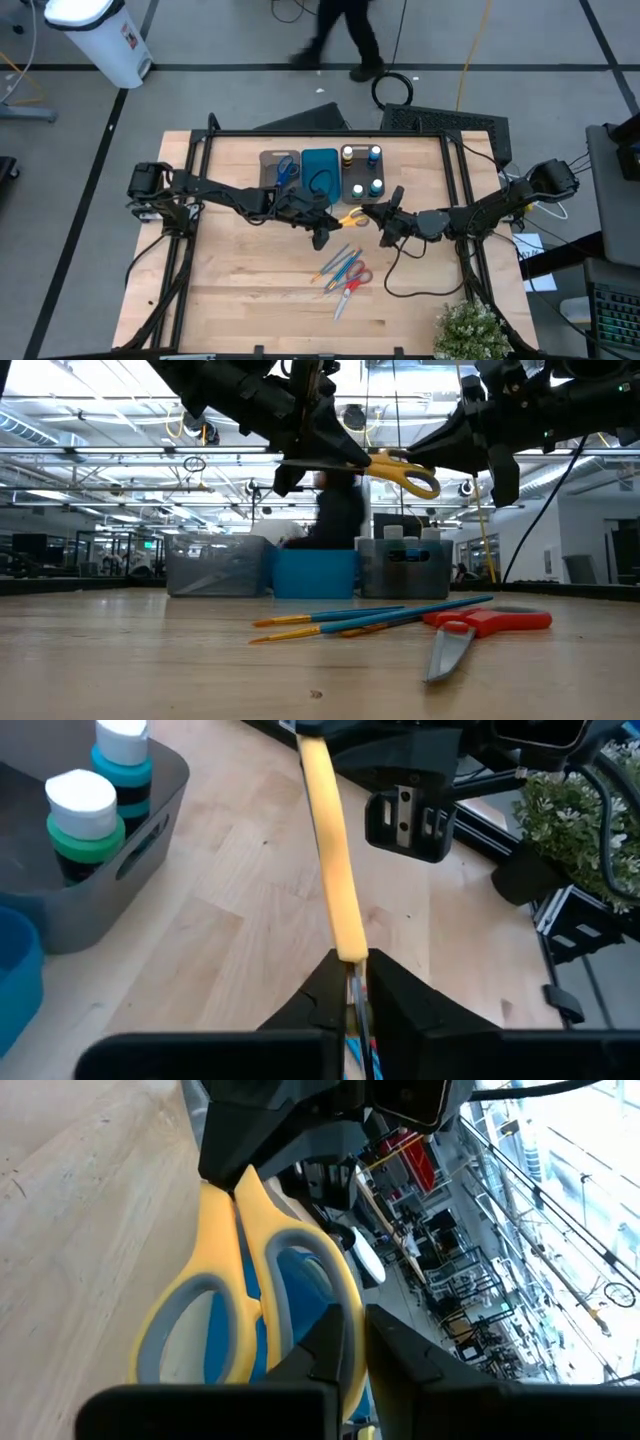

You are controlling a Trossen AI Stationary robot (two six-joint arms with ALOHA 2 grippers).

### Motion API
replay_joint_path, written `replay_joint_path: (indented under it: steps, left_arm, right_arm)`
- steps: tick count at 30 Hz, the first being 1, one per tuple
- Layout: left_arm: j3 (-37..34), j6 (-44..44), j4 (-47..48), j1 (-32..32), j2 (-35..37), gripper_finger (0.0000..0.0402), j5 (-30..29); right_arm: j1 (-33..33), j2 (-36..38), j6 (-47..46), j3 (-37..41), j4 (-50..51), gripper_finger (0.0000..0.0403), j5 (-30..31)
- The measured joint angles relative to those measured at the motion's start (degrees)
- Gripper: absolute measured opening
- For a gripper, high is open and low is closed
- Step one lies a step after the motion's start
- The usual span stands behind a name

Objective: Pick & Place Paint Supplies
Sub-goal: Put the yellow scissors into the left gray bin

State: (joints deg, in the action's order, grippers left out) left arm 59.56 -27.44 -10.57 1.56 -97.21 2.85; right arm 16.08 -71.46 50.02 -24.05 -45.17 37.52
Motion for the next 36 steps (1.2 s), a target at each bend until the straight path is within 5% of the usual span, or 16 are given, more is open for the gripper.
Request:
replay_joint_path:
  steps: [6,10,14,18,29,36]
  left_arm:
    - [-0.10,3.49,1.03,0.07,2.52,0.0027,-5.23]
    - [-0.75,5.90,2.81,0.95,6.80,0.0026,-15.46]
    - [-3.27,7.28,2.03,2.01,12.81,0.0026,-26.55]
    - [-9.77,5.74,1.68,2.38,18.28,0.0026,-31.55]
    - [-35.75,-4.85,-23.99,2.52,25.96,0.0026,-51.49]
    - [-40.10,-4.38,-30.40,1.20,19.88,0.0026,-55.53]
  right_arm:
    - [0.10,0.07,-10.59,0.02,-0.96,0.0046,1.65]
    - [0.21,0.52,-17.27,-0.04,-1.76,0.0073,6.51]
    - [2.12,1.34,-17.02,0.07,-1.38,0.0091,11.73]
    - [4.89,2.27,-13.95,0.07,-1.25,0.0102,13.40]
    - [6.49,3.17,-11.74,0.04,-3.63,0.0100,13.20]
    - [6.26,3.17,-11.76,0.04,-4.48,0.0100,13.18]
